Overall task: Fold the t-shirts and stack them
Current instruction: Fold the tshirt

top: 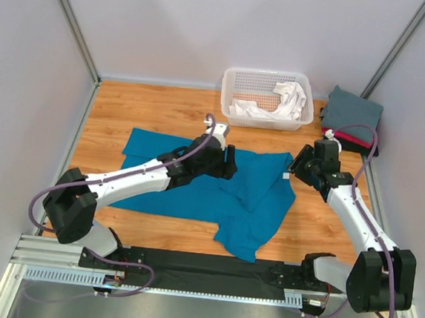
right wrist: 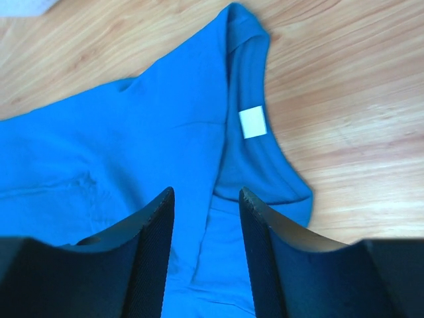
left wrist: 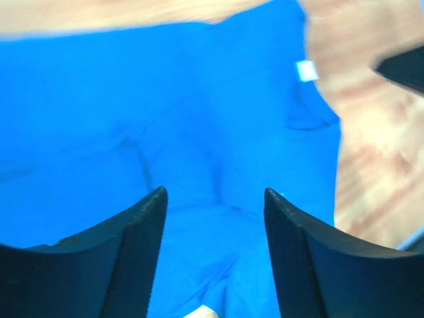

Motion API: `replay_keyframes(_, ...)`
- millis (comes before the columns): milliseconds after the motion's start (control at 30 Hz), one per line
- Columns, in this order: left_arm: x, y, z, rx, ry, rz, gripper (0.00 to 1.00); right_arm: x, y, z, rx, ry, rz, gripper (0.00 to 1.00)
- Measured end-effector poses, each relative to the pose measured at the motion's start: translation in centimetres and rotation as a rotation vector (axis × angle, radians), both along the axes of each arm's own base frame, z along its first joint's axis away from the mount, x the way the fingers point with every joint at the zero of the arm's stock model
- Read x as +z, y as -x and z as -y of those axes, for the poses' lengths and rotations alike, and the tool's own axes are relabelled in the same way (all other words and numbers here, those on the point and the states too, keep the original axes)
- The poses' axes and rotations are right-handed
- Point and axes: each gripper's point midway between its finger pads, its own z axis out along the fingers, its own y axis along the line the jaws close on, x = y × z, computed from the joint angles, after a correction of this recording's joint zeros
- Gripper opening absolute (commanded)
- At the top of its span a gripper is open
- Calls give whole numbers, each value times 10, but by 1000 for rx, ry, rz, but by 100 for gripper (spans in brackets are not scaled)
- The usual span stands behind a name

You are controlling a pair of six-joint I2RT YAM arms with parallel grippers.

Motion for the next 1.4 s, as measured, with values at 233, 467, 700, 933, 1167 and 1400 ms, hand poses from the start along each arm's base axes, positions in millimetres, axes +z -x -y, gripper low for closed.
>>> replay_keyframes(233, -85, 5, -37, 210, 0, -218, 56, -34, -2, -29, 99, -26, -93, 38)
replay_keyframes(467, -113, -3, -27, 256, 39, -294, 51, -60, 0, -33, 114, -23, -168, 37)
replay_keyframes(700, -121, -7, -22, 270, 52, -310, 44, -67, -3, -33, 117, -18, -176, 36)
replay_keyframes(933, -123, -9, -20, 275, 58, -307, 36, -75, -2, -32, 118, -6, -204, 36)
replay_keyframes(1167, -130, -11, -19, 278, 41, -320, 20, -75, -5, -32, 115, -2, -202, 35)
replay_keyframes(1400, -133, -13, -25, 301, 11, -307, 0, -77, -5, -31, 115, -1, -209, 35)
